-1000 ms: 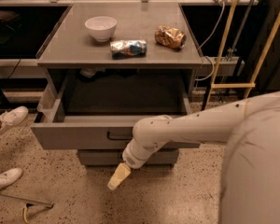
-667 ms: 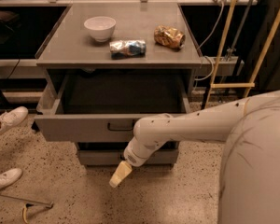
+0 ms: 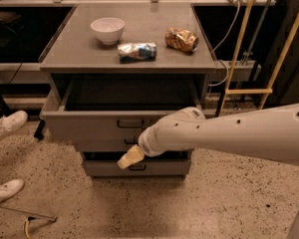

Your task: Close top drawer

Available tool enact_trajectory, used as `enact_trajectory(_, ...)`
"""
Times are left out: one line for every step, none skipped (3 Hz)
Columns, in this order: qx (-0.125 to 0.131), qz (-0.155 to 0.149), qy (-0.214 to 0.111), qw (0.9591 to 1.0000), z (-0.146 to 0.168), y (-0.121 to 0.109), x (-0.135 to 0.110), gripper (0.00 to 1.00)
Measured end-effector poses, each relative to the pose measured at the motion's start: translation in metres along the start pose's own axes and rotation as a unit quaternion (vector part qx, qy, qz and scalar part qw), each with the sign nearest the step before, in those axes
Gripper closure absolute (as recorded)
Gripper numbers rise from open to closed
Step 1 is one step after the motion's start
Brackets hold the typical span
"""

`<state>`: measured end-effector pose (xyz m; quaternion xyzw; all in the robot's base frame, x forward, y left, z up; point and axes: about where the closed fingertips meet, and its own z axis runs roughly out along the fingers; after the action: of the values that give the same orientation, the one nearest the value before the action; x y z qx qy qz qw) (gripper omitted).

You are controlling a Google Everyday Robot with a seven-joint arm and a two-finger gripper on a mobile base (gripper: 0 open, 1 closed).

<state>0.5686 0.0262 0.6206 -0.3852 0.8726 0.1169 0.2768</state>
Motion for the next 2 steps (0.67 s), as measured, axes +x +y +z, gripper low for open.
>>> enact_trajectory(0.000,0.000,0.000,1.0000,0.000,0.000,0.000,0.00)
enact_trajectory(0.020,0.016,-0.002,0.9997,0.011,-0.024,-0.013,0.00)
